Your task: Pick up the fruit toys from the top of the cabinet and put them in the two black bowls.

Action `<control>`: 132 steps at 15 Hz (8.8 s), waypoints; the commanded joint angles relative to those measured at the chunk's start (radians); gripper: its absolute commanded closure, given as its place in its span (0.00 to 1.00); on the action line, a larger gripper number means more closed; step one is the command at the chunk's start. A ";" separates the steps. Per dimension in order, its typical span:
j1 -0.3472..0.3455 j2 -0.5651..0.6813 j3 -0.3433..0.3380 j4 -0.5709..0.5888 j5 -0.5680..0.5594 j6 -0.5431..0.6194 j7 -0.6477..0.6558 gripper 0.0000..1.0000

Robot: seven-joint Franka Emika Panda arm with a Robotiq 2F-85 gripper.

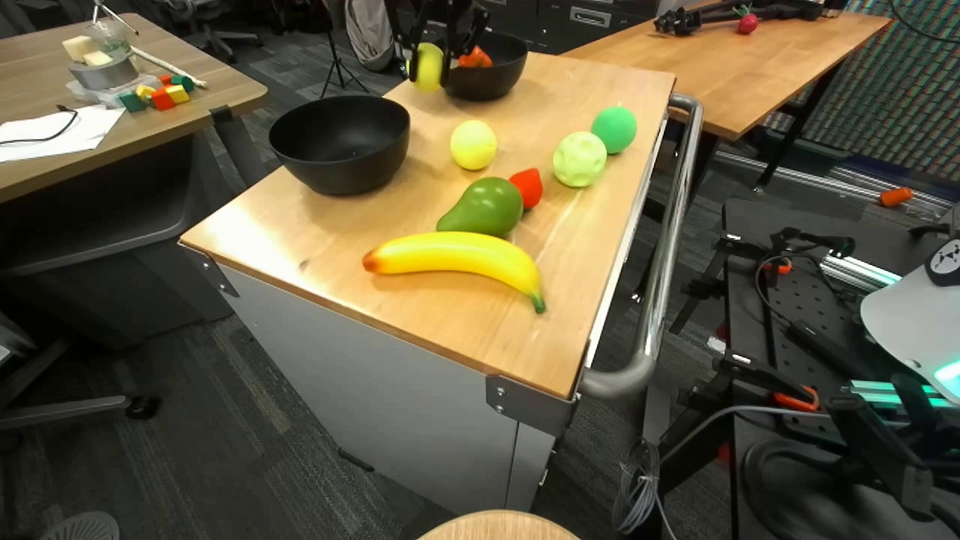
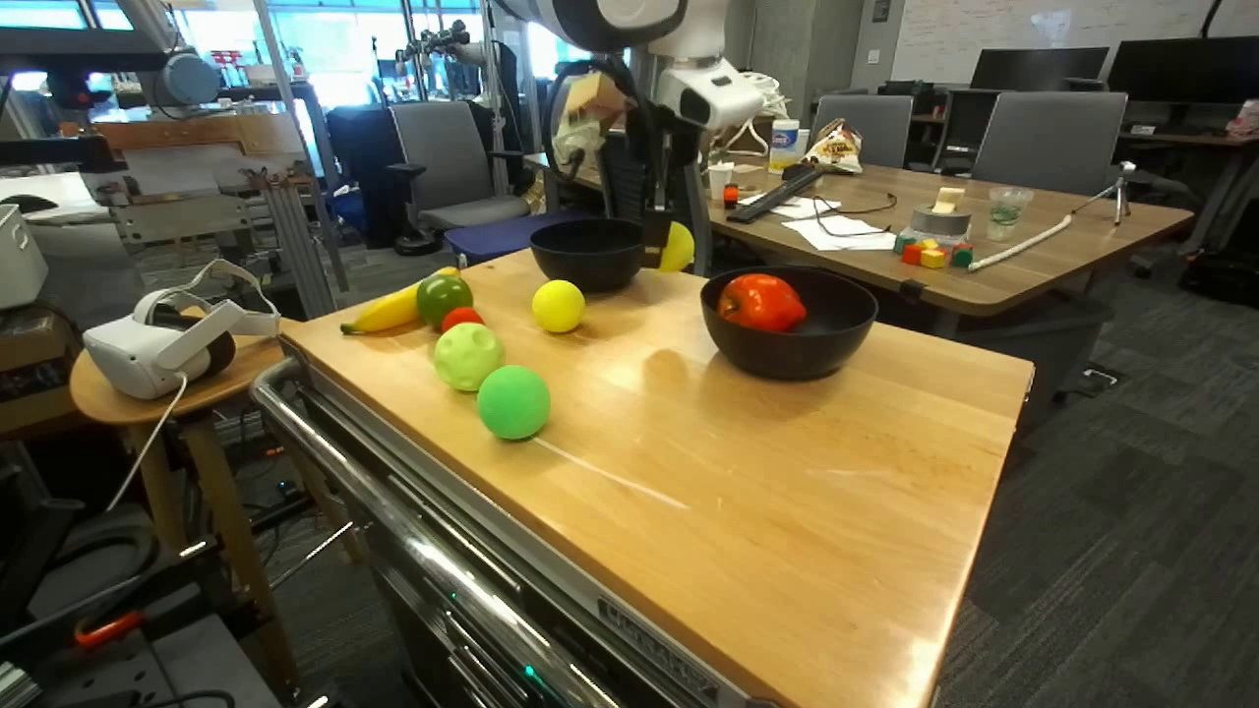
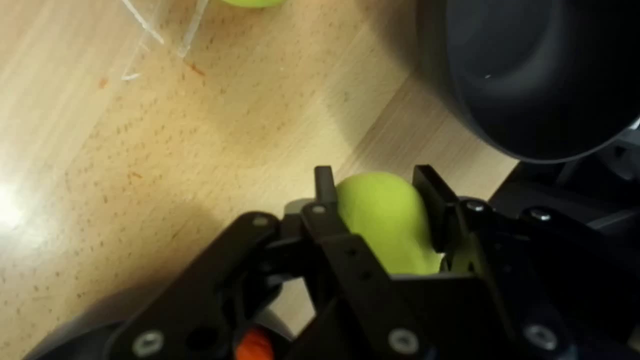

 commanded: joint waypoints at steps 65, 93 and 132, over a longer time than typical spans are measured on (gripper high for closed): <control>0.050 -0.120 0.066 -0.178 -0.297 -0.086 -0.695 0.68; -0.060 0.076 -0.135 0.056 -0.515 0.203 -0.296 0.69; 0.018 -0.426 0.042 -0.466 -0.146 -0.265 -0.514 0.00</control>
